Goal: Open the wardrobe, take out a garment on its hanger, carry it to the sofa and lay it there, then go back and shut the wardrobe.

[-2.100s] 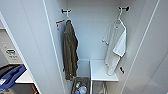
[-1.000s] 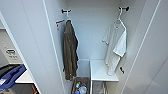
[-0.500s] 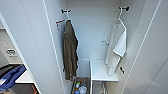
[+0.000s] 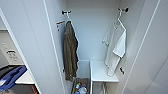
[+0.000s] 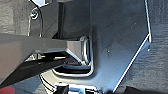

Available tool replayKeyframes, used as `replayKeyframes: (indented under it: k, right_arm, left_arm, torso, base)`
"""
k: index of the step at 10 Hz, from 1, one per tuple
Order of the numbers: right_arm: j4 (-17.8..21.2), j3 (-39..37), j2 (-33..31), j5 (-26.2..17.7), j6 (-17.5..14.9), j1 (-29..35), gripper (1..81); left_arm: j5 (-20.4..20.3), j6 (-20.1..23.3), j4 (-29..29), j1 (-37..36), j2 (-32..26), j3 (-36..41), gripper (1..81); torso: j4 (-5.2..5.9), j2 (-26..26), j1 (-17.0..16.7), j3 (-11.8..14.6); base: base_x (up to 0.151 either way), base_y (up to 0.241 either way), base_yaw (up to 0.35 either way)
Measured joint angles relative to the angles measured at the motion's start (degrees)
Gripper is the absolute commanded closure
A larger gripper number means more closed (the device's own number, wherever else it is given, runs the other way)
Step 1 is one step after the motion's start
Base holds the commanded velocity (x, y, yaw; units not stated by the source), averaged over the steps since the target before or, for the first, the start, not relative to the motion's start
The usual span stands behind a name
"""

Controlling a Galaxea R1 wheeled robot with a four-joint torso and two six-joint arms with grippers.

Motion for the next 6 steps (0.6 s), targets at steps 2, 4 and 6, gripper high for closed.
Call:
replayKeyframes:
  k: [2, 4, 6]
  right_arm:
    - [0.00, -0.11, 0.65, -0.11, 0.00, -0.49, 1.0]
    - [0.00, -0.13, 0.61, -0.24, 0.00, -0.71, 1.0]
    - [0.00, -0.22, 0.65, -0.22, 0.00, -0.79, 1.0]
  left_arm:
    - [0.20, 0.02, 0.02, -0.07, 0.39, -0.11, 1.0]
    - [0.72, 0.35, 0.05, 0.12, 0.72, -0.26, 1.0]
    - [0.83, 0.35, 0.05, 0.15, 0.63, -0.32, 1.0]
  torso:
    - [0.00, 0.00, -0.04, 3.39]
    - [0.00, -0.06, -0.11, 4.57]
    - [0.00, -0.09, -0.14, 4.54]
  base:
    - [0.000, 0.000, 0.000]
    - [0.000, 0.000, 0.000]
    - [0.000, 0.000, 0.000]
